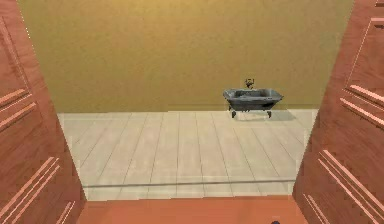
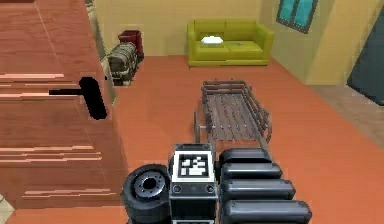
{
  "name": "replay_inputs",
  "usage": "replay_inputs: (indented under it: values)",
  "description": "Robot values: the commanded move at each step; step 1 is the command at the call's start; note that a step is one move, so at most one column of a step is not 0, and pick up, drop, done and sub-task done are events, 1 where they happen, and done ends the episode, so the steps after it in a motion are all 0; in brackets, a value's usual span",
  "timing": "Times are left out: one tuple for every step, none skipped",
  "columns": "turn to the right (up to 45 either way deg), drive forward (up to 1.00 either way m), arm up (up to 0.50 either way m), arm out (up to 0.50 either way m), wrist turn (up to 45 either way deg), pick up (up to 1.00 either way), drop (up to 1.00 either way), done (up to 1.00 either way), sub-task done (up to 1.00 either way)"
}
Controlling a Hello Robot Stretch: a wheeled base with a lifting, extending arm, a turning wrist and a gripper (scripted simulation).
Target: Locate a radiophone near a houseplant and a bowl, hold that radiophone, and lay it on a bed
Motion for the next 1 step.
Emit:
replay_inputs:
  values:
    - [0.0, 0.75, 0.00, 0.00, 0.0, 0.00, 0.00, 0.00, 0.00]
